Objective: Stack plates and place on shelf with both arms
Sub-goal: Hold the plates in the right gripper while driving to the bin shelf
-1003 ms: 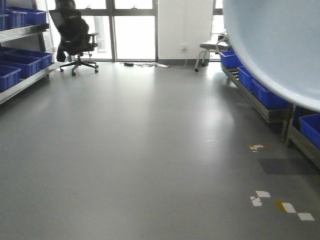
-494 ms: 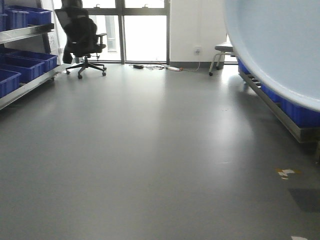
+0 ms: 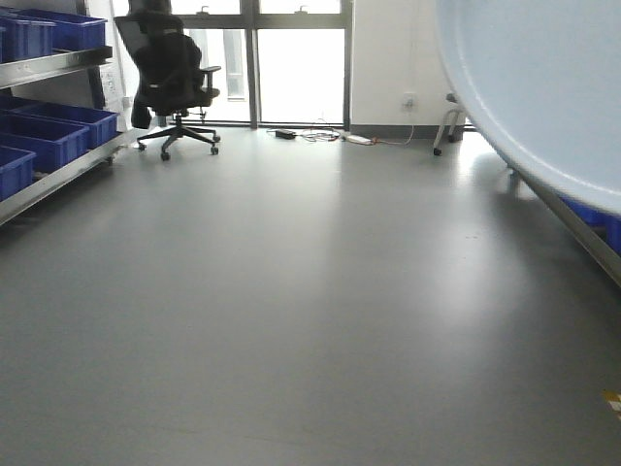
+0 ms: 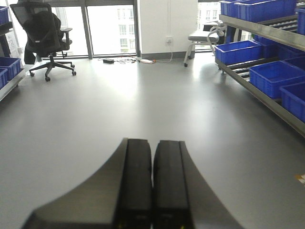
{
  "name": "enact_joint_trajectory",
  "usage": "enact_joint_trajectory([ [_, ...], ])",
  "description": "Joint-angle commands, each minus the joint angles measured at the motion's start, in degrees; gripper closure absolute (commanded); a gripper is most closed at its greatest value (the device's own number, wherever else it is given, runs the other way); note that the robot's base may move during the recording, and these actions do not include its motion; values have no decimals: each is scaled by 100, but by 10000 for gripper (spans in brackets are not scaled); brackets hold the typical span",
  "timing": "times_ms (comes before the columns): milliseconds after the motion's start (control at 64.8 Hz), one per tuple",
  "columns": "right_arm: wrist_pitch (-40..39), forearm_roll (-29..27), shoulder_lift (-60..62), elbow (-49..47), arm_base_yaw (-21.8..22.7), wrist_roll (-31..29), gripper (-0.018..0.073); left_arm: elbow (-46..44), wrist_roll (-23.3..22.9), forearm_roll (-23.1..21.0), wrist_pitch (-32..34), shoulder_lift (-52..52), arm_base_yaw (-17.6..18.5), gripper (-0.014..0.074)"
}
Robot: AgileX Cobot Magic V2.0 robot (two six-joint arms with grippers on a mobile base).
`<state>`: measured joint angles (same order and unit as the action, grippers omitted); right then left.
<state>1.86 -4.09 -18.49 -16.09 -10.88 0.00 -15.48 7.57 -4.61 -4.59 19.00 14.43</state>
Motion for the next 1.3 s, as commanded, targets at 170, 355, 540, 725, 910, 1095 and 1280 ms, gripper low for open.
enact_joint_trajectory([
  [170, -616, 29, -21, -175, 22, -31, 510, -174, -38, -9, 459, 37, -4, 514],
  [355, -598, 29, -21, -175, 22, -31, 510, -174, -38, -9, 459, 37, -4, 514],
  [540, -595, 29, -21, -175, 22, -31, 510, -174, -38, -9, 459, 37, 8, 514],
  [725, -595, 29, -21, -175, 22, -31, 510, -174, -38, -9, 459, 37, 8, 514],
  [910, -595, 29, -21, -175, 22, -31, 510, -174, -38, -9, 459, 37, 8, 514],
  [1095, -595, 29, -21, -175, 22, -31, 510, -174, -38, -9, 459, 37, 8, 514],
  [1280, -595, 29, -21, -175, 22, -31, 510, -174, -38, -9, 459, 37, 8, 514],
])
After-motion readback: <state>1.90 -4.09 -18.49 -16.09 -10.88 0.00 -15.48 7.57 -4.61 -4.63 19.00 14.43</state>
